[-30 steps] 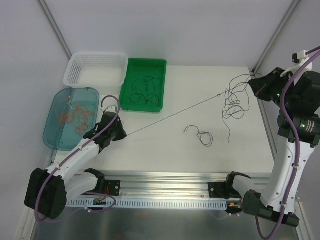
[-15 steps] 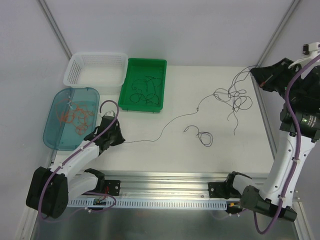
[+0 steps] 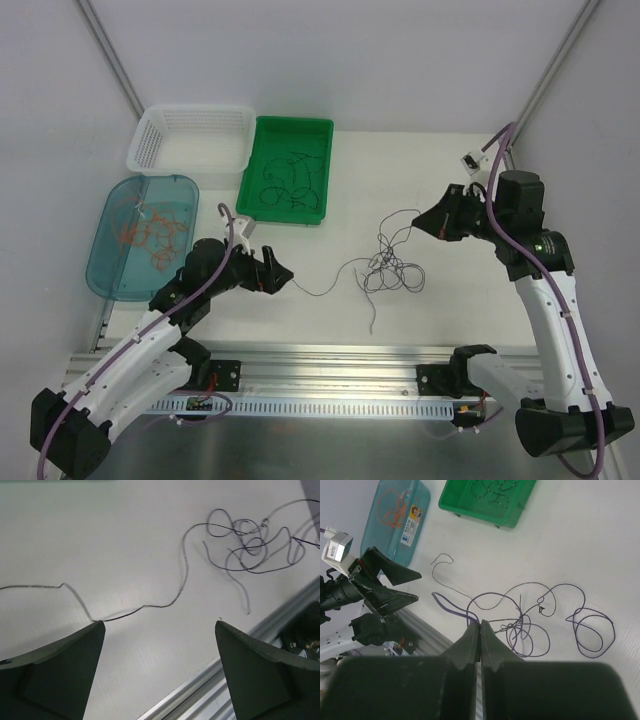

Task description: Untangle the cables

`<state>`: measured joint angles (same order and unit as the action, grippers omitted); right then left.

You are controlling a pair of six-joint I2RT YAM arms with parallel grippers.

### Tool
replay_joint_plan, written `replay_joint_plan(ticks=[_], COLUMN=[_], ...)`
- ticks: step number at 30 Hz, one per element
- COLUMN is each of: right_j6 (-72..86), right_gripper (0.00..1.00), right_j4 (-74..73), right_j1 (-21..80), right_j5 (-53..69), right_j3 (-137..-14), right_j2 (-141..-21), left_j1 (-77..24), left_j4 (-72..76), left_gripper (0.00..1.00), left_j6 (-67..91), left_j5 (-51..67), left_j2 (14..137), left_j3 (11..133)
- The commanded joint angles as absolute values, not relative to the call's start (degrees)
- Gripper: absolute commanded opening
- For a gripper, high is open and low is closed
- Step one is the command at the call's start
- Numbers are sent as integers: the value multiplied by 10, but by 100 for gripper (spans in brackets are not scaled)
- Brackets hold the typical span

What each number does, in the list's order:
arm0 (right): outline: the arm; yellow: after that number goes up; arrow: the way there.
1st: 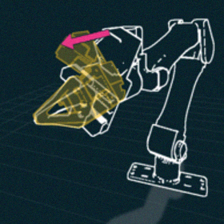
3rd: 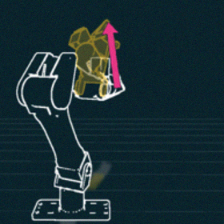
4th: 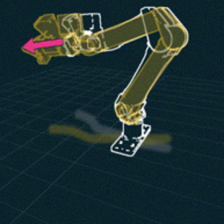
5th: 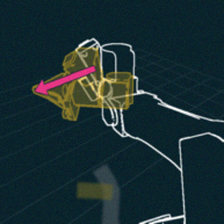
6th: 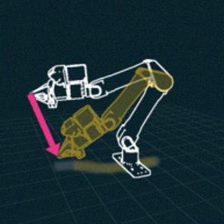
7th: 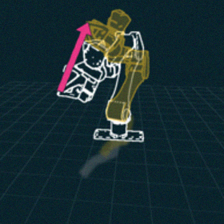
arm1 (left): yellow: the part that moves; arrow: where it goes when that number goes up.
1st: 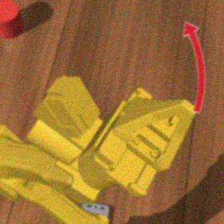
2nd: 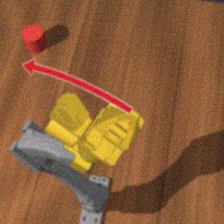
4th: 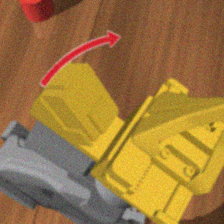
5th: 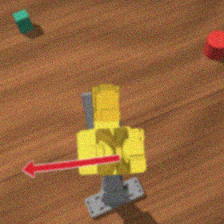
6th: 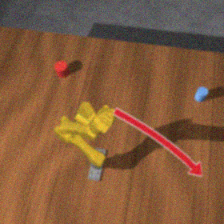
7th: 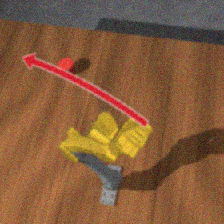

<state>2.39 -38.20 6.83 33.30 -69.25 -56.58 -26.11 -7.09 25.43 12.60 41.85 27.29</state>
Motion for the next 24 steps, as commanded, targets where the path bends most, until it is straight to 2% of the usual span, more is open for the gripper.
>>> replay_joint_plan(ticks=[1, 6, 12, 18, 24], right_j6=[10, -25, -63, -86, -87], right_gripper=[1, 1, 1, 1, 1], right_j4=[-367, -407, -422, -425, -424], right_j1=[102, 134, 143, 146, 152], right_j5=[317, 319, 429, 519, 530], right_j3=[-700, -740, -793, -806, -799], right_j2=[-538, -543, -545, -544, -541], left_j1=[-310, -343, -353, -390, -435], left_j4=[17, 81, 247, 340, 438], left_gripper=[94, 96, 94, 94, 94], left_j6=[170, 163, 166, 98, 55], left_j5=[199, 244, 286, 337, 342], left_j2=[398, 412, 458, 606, 728], left_j3=[281, 301, 278, 320, 366])
